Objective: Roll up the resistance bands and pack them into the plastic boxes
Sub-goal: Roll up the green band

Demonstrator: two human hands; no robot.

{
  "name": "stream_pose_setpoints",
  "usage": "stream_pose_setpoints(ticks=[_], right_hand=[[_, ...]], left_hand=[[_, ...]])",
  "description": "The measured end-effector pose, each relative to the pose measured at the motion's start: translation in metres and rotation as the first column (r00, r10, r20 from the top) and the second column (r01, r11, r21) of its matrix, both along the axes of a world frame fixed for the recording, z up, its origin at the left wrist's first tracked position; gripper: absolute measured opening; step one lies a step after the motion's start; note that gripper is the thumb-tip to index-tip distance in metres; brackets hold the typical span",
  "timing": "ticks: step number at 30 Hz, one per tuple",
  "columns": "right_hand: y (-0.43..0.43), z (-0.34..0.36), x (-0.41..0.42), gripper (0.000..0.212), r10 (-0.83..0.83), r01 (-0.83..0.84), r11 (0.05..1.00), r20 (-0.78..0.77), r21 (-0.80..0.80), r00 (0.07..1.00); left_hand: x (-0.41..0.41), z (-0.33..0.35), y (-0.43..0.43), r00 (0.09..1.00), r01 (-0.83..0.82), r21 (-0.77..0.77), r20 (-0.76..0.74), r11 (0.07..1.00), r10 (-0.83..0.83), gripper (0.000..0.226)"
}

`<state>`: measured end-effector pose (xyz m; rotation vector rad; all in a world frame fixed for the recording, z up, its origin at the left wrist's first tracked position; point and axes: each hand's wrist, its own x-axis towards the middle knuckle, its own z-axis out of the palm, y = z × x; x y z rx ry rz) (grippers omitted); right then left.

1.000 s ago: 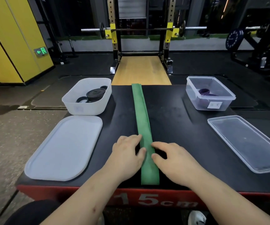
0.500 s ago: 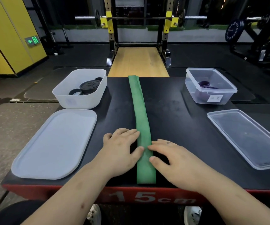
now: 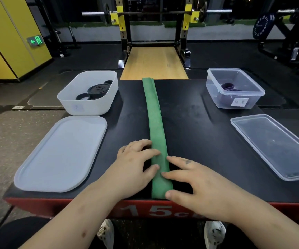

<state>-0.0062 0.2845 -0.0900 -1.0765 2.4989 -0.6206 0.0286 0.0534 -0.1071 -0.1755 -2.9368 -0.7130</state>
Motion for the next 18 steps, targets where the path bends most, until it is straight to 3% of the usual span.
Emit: stream_pose_setpoints(ticks=[5, 13, 15, 18], right_hand=[[0.003, -0.008, 0.001, 0.073, 0.005, -0.006, 1.0, -0.022, -0.015, 1.0], [0.004, -0.012, 0.002, 0.074, 0.019, -0.019, 1.0, -0.07, 0.003, 0.997], [0.004, -0.011, 0.003, 0.066, 0.002, -0.004, 1.0, -0.097, -0.016, 0.995], [0.003, -0.01, 0.009, 0.033, 0.005, -0.023, 0.993, -0.151, -0.116, 0.988]], left_hand=[[0.027, 0.015, -0.004, 0.976, 0.216, 0.143, -0.042, 0.966, -0.212, 0.011], [0.043, 0.001, -0.004, 0.95, 0.31, 0.212, -0.043, 0.927, -0.308, 0.017], [0.045, -0.004, -0.005, 0.946, 0.323, 0.196, -0.064, 0.926, -0.317, 0.021], [0.047, -0.011, -0.005, 0.936, 0.343, 0.129, -0.129, 0.93, -0.327, 0.023]])
